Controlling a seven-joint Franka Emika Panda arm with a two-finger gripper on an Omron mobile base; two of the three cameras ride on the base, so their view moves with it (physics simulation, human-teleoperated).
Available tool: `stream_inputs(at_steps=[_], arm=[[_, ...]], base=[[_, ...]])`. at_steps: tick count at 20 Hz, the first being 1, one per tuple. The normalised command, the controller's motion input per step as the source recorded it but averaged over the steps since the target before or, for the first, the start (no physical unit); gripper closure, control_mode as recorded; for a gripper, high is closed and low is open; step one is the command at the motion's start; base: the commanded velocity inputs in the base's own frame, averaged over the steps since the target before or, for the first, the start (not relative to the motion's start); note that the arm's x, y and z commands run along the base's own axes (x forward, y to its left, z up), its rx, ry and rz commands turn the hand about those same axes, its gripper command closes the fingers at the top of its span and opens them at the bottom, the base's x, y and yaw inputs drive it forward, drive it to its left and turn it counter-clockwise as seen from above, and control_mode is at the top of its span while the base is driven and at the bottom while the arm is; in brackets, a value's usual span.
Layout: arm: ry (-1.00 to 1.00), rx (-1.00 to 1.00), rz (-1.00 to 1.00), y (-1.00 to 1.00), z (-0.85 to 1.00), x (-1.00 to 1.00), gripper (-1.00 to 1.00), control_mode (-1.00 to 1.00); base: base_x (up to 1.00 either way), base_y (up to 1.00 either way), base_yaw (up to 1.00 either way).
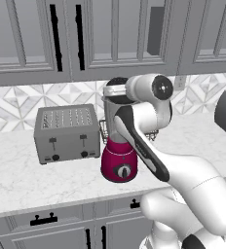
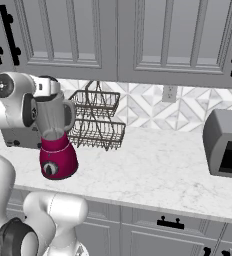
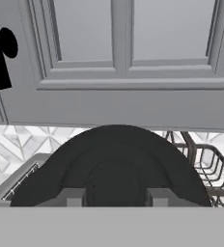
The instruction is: Close the lid blender by securely placing the lid on top.
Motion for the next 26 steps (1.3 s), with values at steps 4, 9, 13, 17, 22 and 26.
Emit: stream_inputs(at_steps=[4,9,13,17,22,26], arm=[[0.09,-0.07,0.00,0.00,-0.02,-0.10,1.00,-1.00],[0.18,-0.09,0.00,0.00,-0.05,-0.06,1.00,-1.00],[0.21,-0.09,0.00,0.01,0.00,-0.07,1.00,-1.00],[0.21,-0.07,0.00,0.01,0.05,-0.28,1.00,-1.00],[-0.02,-0.02,0.00,0.00,0.22,-0.80,1.00,-1.00],[-0.08,0.00,0.00,-0.04,0.18,-0.84,1.00,-1.00]], base=[[0.00,0.00,0.00],[0.00,0.00,0.00],[0.00,0.00,0.00],[0.00,0.00,0.00],[0.00,0.00,0.00],[0.00,0.00,0.00]])
